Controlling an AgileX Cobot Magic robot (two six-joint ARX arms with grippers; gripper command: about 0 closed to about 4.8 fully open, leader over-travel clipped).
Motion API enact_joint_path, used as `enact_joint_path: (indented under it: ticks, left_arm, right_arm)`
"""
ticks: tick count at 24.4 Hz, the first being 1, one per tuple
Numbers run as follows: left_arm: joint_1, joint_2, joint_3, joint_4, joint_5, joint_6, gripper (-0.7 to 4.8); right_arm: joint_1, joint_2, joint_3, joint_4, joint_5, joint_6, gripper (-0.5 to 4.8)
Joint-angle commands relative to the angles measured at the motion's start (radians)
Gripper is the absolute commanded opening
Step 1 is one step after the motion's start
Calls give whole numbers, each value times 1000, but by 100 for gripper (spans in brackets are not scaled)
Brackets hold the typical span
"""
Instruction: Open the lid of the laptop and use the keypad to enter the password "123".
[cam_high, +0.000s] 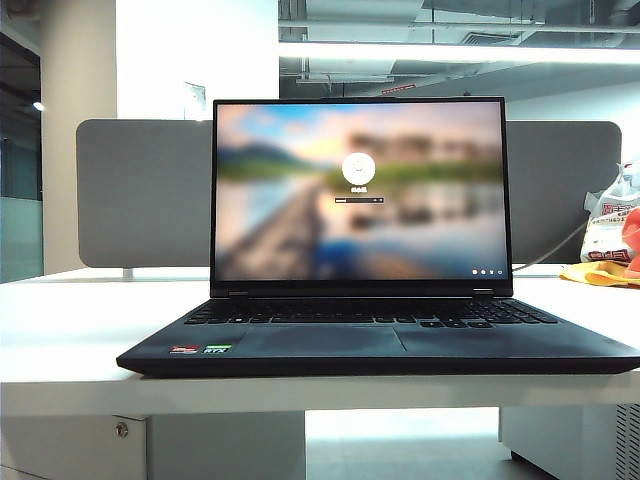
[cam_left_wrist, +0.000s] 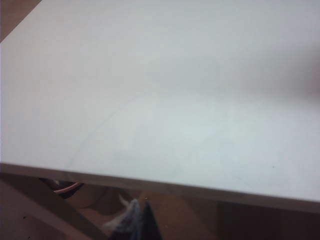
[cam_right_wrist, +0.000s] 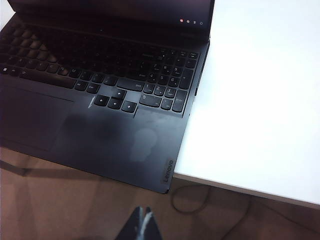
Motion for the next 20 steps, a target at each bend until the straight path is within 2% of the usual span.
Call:
enact_joint_path:
  ticks: [1, 3, 5, 6, 8, 9, 20]
  left_arm:
    - [-1, 1, -1, 11, -3, 1, -5]
    - [2, 1, -3, 66, -4, 13, -5]
    - [1, 1, -13, 238, 89, -2, -5]
    - [1, 1, -34, 376, 150, 2, -5]
    - [1, 1, -74, 551, 207, 1, -5]
    - [1, 1, -89, 585, 213, 1, -5]
    - [1, 1, -103, 549, 222, -2, -5]
  right_arm:
    - [0, -1, 4, 11, -2, 2, -5]
    - [0, -1, 4, 11, -2, 2, -5]
    - [0, -1, 4, 11, -2, 2, -5]
    - [0, -1, 4, 11, -2, 2, -5]
    - [0, -1, 4, 11, -1, 2, -5]
    - [0, -1, 4, 11, -1, 2, -5]
    - [0, -1, 4, 11, -1, 2, -5]
